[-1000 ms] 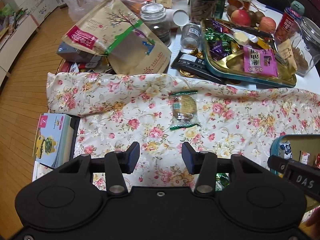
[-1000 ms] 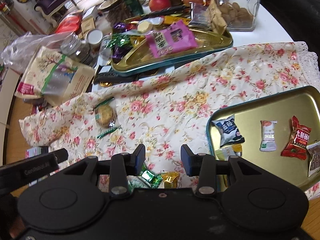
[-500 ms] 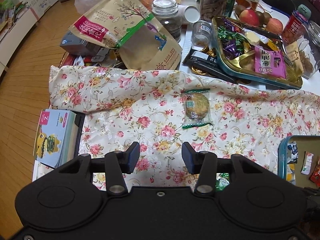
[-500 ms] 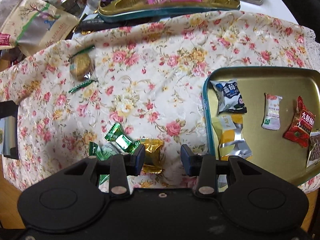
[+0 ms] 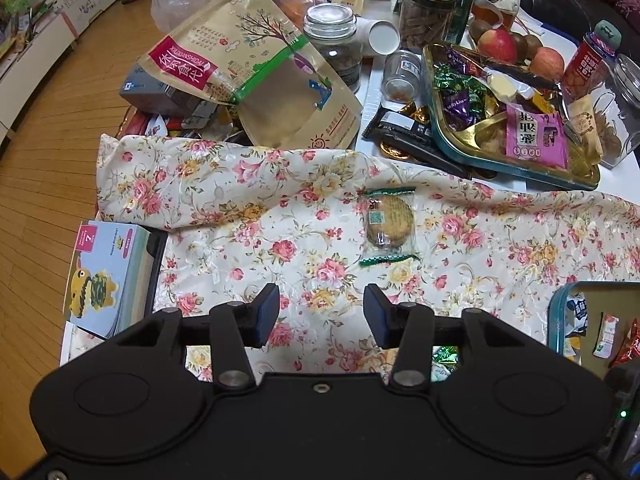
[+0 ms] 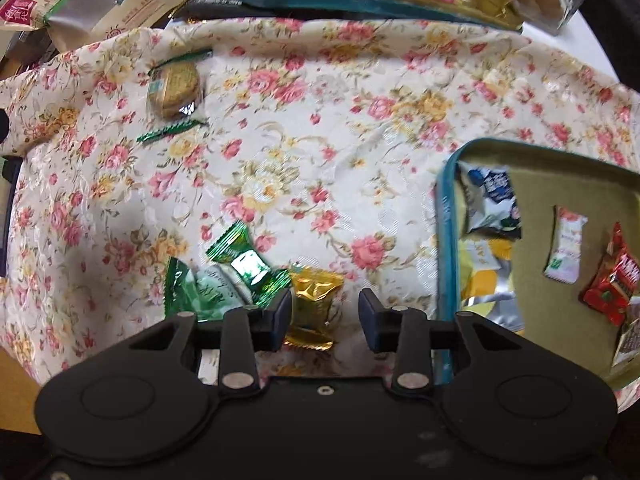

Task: Organize snacks
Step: 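Lower the right tool onto the gold-wrapped candy on the cloth, then close and lift the gold candy with the right tool while the left approaches the cookie packet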

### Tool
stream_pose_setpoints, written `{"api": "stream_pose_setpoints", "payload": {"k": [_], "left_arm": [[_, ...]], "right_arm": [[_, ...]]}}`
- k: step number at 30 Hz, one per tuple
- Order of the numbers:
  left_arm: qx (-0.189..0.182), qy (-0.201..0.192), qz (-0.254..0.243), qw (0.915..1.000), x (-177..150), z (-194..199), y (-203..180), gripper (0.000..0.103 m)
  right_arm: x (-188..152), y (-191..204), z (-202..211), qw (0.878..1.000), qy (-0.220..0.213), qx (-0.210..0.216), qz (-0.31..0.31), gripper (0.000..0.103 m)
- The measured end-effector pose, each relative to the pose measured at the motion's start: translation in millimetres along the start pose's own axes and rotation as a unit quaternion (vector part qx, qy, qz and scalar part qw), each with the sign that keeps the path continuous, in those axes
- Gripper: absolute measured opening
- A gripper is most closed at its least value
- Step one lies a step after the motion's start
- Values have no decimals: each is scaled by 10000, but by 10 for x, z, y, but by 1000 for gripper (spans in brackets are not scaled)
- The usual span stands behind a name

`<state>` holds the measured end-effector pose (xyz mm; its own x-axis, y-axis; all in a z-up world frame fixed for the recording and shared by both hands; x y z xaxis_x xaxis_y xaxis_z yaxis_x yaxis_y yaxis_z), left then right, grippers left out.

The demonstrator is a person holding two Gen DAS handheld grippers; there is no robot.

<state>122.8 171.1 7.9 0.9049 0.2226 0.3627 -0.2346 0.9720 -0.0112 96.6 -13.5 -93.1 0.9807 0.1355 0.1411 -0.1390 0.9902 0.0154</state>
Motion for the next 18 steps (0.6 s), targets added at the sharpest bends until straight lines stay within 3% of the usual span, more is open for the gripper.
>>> {"api": "stream_pose_setpoints", "payload": {"k": [18], "left_arm": [[2,-26,102,9999,37,-1,44,54]], "right_arm": [[4,45,-239,9997,216,-101,0,31]]}}
Point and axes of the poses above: each gripper's, at about its wrist camera, not at the fingertips, and z roughly against the way its jaws point, y to its left, x to its top, the point moved 3 cm from there along -z, roughly the way its jaws point, and after that the axes turned 5 degrees about z, right-handed, at the moved point
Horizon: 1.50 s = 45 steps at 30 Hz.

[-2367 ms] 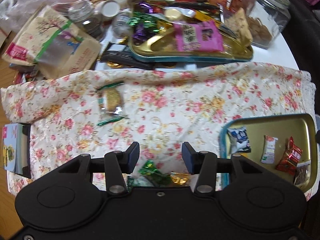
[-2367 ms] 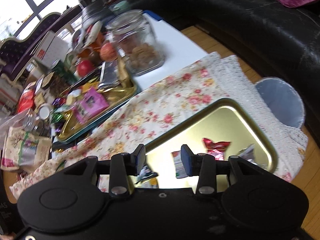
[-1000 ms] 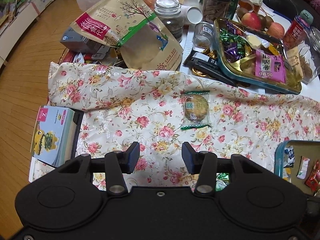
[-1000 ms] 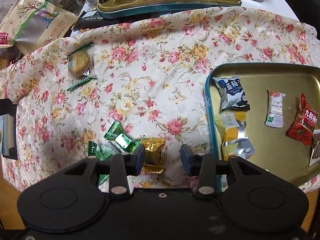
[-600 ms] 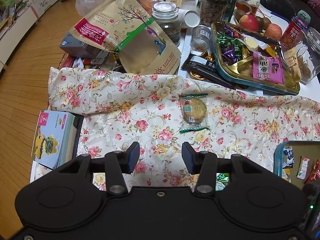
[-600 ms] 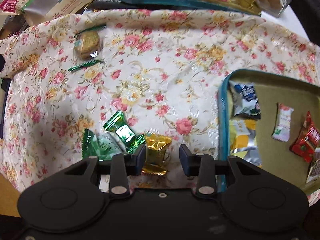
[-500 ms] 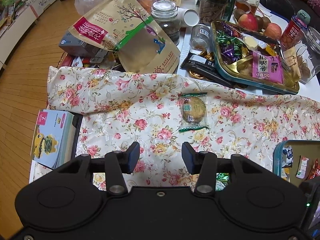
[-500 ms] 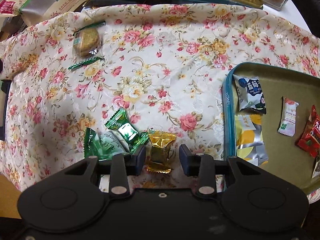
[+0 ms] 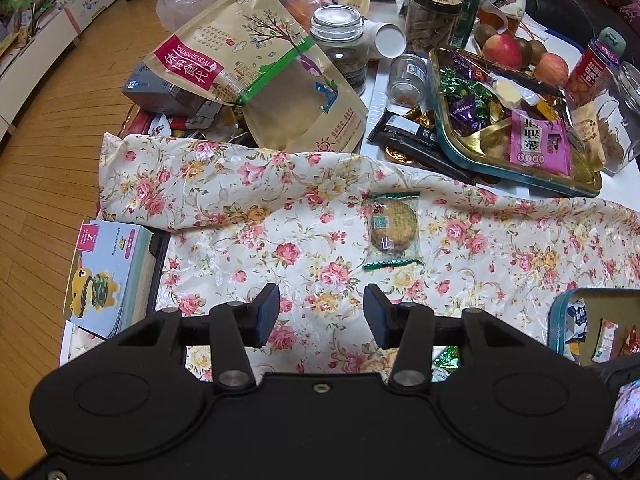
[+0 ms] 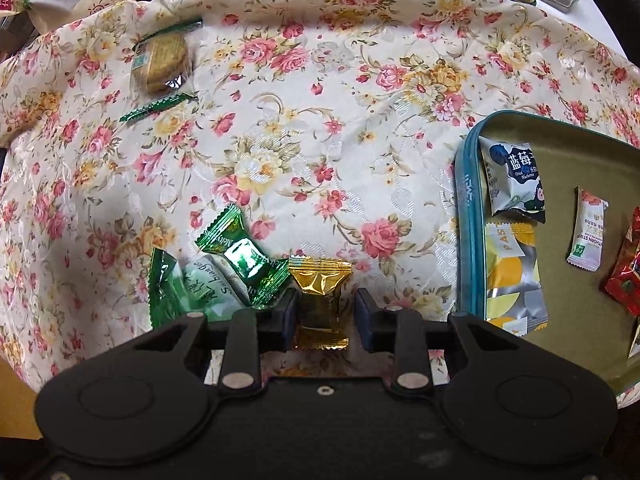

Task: Organize snacks
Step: 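Close and lift the gold candy with the right tool while the left approaches the cookie packet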

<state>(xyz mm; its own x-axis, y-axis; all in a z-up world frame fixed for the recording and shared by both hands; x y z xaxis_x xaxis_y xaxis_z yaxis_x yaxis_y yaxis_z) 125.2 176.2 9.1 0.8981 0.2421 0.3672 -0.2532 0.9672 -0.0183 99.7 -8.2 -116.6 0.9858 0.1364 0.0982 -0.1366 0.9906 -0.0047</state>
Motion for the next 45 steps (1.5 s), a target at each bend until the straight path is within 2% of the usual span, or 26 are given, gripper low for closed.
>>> {"api": "stream_pose_setpoints", "payload": {"k": [2,7,13,20,28,30,34,38,45], "left_arm": [[28,-2,33,10000,13,-15,1,54],[13,37,72,10000,21,-49,-49,54],[-63,-188,55,9998,37,-59,-208,54],[-108,-548,52,9984,70,-237,-458,54],[-287,-125,-200,9993,240,-643,-736,55],[-254,-161,-272,9992,305,-723,-756,55],[-243,-72,-463,9986,405,-973,-772,55],[-222,199,-367,9989,440,-1187,-769,55],[-165,405,-59,9990,504,-1364,-727,55]], "right_arm": [[-1,-17,4,10000,1,11,2,23],[-8,-108,103,9992,-14,346,-208,20],[45,-251,553,9941,-515,848,-446,19],[102,-423,1114,9809,-1191,1365,-707,19],[65,-708,1567,9634,-1701,1796,-1031,19],[48,-784,1626,9611,-1780,1805,-1094,19],[38,-919,1627,9595,-1810,1745,-1273,19],[52,-993,1590,9591,-1780,1716,-1379,19],[96,-945,1494,9617,-1645,1699,-1383,19]]}}
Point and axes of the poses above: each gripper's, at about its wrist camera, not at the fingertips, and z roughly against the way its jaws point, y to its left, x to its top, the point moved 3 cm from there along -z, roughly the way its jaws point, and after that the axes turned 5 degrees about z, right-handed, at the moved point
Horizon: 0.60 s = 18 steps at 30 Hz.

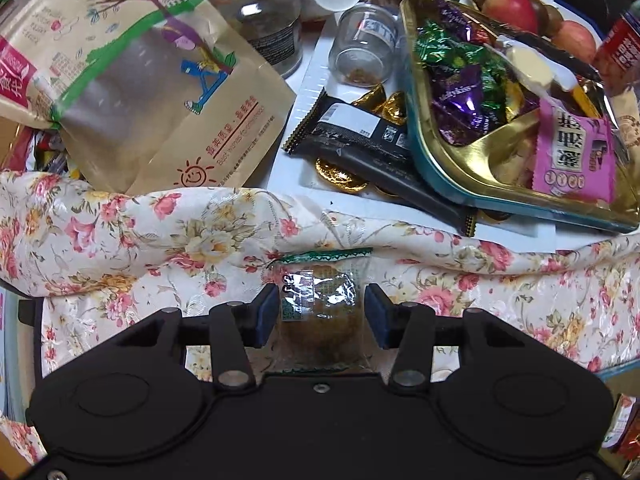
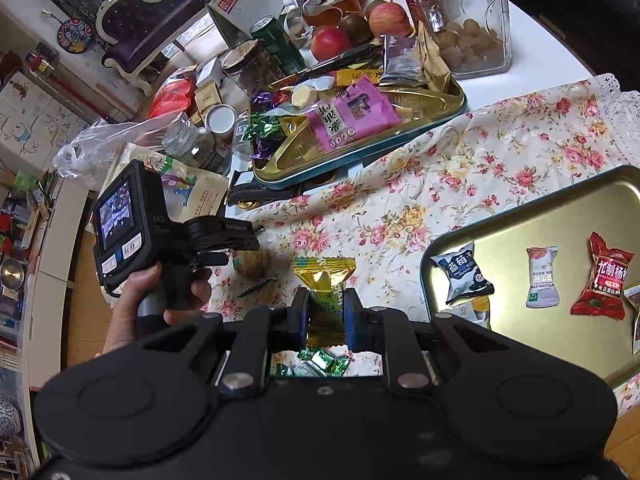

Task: Organize snacks
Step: 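Close and lift the gold candy with the right tool while the left approaches the cookie packet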

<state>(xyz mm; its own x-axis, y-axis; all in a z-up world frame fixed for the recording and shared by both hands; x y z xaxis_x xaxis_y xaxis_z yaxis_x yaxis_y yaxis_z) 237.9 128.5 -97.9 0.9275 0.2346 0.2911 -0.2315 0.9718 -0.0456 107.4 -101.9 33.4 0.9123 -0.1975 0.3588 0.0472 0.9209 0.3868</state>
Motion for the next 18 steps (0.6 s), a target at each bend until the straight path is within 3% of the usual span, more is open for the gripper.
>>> {"api": "stream_pose_setpoints", "payload": {"k": [18], "left_arm": [[180,218,216,9994,26,-292,-19,61]], "right_arm": [[-4,83,-77,9999,106,42,22,19]]}}
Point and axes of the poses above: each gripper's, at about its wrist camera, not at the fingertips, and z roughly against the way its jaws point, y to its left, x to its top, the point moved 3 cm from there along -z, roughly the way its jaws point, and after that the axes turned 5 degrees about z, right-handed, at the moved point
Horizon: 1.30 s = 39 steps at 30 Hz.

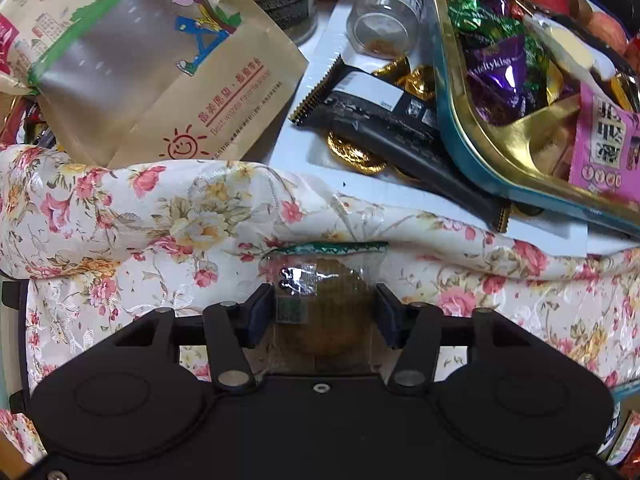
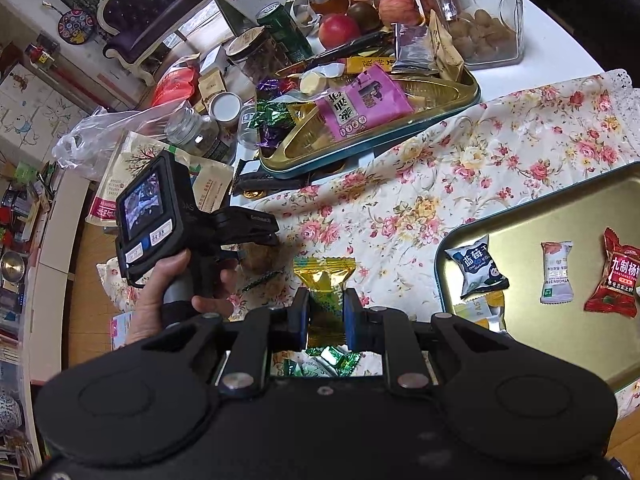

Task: Organize snacks
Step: 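Close and lift the gold candy with the right tool while the left approaches the cookie packet, then grasp the clear cookie packet with the left tool while the right holds the gold candy, then carry the cookie packet and gold candy over the gold tray with both tools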

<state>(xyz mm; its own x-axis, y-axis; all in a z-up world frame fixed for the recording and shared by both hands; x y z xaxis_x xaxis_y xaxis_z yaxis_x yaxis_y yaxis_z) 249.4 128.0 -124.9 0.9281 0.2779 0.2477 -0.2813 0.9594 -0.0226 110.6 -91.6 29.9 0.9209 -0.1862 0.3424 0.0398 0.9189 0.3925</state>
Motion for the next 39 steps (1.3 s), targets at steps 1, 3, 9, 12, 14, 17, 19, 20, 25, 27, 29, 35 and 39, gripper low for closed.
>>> {"api": "stream_pose_setpoints", "payload": {"k": [1,3,9,12,14,17,19,20,25,27,29,35,39], "left_arm": [[6,9,-4,10000,9,-7,0,61],[-2,-4,17,10000,20,-18,6,61],[-57,81,70,9999,24,-30,4,56],[-16,119,239,9996,-16,78,14,56],[-55,27,296,9995,-17,227,26,56],[12,-314,163,9994,-9,538,-32,56],[133,-745,-101,9971,-34,809,-121,56],[194,-957,-245,9949,-57,938,-173,56],[-43,-1497,-682,9864,-259,1489,-368,56],[-296,-1356,-686,9880,-328,1609,-428,56],[-518,-1281,-658,9882,-407,1676,-455,56],[-290,-1508,-1086,9821,-772,1847,-614,56],[-241,-1639,-1175,9792,-1003,1877,-573,56]], "right_arm": [[4,4,2,10000,-5,11,2,19],[9,15,4,10000,-14,24,6,19],[21,36,-1,10000,-16,54,19,19],[20,50,17,10000,-44,73,42,19],[24,51,32,9999,-72,87,46,19],[34,54,59,9999,-129,91,32,19],[40,52,71,9998,-156,83,21,19],[44,50,77,9998,-165,82,18,19],[75,21,111,9997,-238,73,-38,19],[90,-10,141,9995,-293,53,-89,19],[103,-55,168,9993,-346,14,-158,19],[144,-211,254,9981,-479,-103,-374,19],[147,-293,307,9974,-551,-205,-416,19]]}}
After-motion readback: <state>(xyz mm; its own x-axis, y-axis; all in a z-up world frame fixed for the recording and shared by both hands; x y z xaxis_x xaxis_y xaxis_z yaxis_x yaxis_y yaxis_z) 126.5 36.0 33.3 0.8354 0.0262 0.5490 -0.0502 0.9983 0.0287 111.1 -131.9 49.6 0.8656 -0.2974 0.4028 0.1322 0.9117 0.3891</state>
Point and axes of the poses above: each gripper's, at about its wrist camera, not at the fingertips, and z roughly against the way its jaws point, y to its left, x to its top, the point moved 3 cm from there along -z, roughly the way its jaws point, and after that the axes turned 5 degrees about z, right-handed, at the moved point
